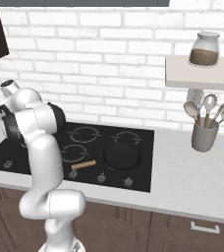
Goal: Pick the kettle from the counter and place it on a stove burner. Then turn the burner on.
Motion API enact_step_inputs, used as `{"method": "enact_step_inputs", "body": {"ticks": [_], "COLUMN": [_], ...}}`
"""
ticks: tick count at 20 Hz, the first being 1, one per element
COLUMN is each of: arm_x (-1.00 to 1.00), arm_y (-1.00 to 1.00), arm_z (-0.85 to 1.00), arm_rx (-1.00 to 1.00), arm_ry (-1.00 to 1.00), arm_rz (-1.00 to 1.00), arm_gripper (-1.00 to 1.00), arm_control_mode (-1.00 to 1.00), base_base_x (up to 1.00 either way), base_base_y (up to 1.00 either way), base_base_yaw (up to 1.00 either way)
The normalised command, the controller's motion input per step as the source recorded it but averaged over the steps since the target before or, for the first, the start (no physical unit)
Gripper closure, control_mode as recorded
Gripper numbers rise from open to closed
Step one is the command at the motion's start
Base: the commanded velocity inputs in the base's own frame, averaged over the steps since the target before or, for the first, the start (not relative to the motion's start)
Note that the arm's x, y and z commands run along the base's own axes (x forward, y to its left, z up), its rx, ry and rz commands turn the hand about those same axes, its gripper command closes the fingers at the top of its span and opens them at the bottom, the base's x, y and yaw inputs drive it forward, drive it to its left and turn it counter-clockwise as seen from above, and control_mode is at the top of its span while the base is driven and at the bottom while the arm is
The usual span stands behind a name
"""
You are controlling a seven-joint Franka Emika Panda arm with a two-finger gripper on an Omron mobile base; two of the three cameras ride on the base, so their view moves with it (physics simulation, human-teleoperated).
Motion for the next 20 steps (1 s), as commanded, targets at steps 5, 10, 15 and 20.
{"method": "enact_step_inputs", "body": {"ticks": [5,10,15,20], "arm_x": [0.00,0.00,0.00,0.00], "arm_y": [-0.02,-0.04,-0.08,-0.01], "arm_z": [-0.19,-0.07,-0.03,0.09], "arm_rx": [0.00,0.00,0.00,0.06], "arm_ry": [-0.04,-0.02,0.00,0.00], "arm_rz": [-0.12,-0.21,-0.22,-0.14], "arm_gripper": [-1.00,-1.00,-1.00,-1.00], "arm_control_mode": [-1.00,-1.00,-1.00,-1.00], "base_base_x": [0.00,0.00,0.00,0.00], "base_base_y": [0.00,0.00,0.00,0.00], "base_base_yaw": [0.00,0.00,0.00,0.00]}}
